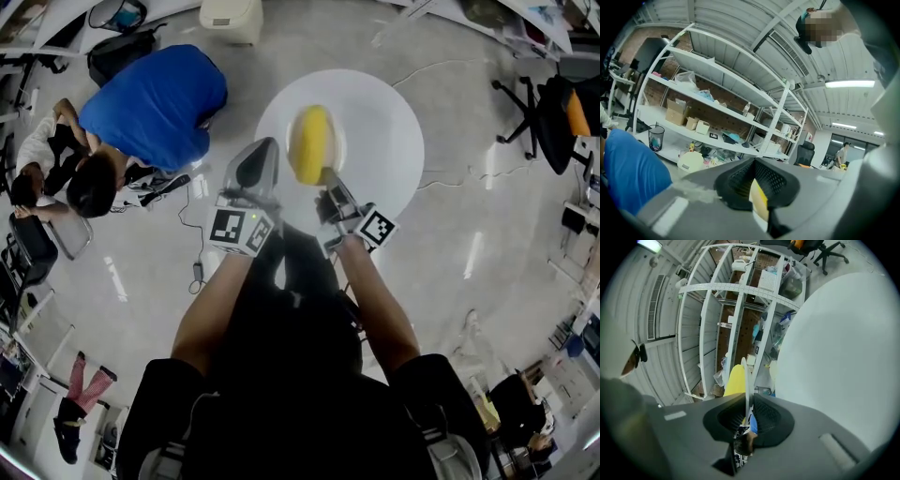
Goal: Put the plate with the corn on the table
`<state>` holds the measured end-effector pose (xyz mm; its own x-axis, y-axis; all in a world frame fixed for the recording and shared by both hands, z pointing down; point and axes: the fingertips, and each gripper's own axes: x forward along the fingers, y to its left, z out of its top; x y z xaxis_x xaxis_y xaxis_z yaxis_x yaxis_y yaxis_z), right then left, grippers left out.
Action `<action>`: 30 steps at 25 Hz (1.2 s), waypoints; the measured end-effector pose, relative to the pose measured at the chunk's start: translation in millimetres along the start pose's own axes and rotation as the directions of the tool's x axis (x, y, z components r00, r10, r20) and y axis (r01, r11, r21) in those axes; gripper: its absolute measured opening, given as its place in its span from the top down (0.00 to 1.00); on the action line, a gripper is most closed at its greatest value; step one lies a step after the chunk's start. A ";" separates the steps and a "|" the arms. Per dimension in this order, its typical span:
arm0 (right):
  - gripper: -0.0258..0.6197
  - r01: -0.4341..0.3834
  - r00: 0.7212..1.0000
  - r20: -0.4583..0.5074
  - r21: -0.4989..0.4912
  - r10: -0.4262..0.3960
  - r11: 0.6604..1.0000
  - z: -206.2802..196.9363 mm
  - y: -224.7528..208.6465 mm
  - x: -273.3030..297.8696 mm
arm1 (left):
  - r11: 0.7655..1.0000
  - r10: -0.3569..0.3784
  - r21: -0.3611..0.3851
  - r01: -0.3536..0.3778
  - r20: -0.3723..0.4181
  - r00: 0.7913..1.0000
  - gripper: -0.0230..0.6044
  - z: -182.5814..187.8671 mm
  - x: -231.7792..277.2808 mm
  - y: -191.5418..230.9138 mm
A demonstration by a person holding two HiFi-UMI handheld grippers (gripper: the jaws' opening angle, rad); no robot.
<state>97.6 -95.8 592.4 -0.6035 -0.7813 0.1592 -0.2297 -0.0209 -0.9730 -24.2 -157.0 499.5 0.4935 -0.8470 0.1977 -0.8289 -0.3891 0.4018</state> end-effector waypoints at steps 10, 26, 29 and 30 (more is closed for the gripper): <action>0.89 0.003 1.000 -0.008 0.031 -0.003 1.000 -5.4 -22.1 15.6 | 1.000 0.004 -0.009 -0.004 -0.010 1.000 0.96 -8.9 8.0 8.0; 0.89 0.030 0.999 -0.020 0.035 -0.029 0.999 2.0 -76.5 28.8 | 1.000 0.015 -0.021 -0.015 -0.025 1.000 0.96 -39.6 33.1 24.5; 0.89 0.042 0.999 -0.019 0.045 -0.041 0.998 1.4 -86.4 31.5 | 1.000 0.014 -0.021 -0.015 -0.021 1.000 0.96 -41.3 35.2 27.8; 0.89 0.044 0.999 -0.022 0.046 -0.043 0.998 0.4 -88.9 32.9 | 1.000 0.015 -0.021 -0.016 -0.021 1.000 0.96 -41.8 35.4 28.9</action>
<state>98.4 -119.9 684.0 -0.6099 -0.7656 0.2048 -0.2210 -0.0838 -0.9717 -19.7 -183.1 555.4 0.4862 -0.8451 0.2224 -0.8307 -0.3680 0.4177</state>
